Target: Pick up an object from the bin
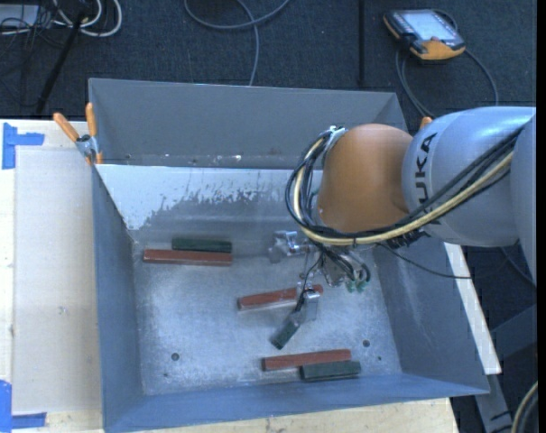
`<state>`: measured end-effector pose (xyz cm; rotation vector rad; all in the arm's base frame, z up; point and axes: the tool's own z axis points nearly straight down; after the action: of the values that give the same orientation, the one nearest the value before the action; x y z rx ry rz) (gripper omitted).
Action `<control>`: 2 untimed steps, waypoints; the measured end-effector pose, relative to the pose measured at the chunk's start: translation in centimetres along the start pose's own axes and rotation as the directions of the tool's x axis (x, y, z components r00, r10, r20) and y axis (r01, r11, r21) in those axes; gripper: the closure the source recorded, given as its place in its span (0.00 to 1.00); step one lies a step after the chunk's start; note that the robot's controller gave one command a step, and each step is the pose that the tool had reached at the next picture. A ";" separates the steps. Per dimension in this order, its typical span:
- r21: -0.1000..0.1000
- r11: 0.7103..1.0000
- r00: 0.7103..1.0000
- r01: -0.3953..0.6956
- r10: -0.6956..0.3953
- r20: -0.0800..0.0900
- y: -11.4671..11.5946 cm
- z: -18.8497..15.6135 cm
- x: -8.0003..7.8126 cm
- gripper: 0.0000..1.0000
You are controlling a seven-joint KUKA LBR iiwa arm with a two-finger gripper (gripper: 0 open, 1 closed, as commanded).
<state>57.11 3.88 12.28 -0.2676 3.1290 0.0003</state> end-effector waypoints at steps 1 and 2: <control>-0.001 1.000 1.000 0.012 -0.012 -0.004 0.1 5.3 1.2 0.00; -0.002 1.000 1.000 -0.024 0.024 -0.006 0.0 5.1 1.6 1.00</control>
Offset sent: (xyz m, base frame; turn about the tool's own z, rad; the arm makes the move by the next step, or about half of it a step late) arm -0.0134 -0.0040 -0.0528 0.0442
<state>55.56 3.63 7.22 -0.2301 3.1381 0.0031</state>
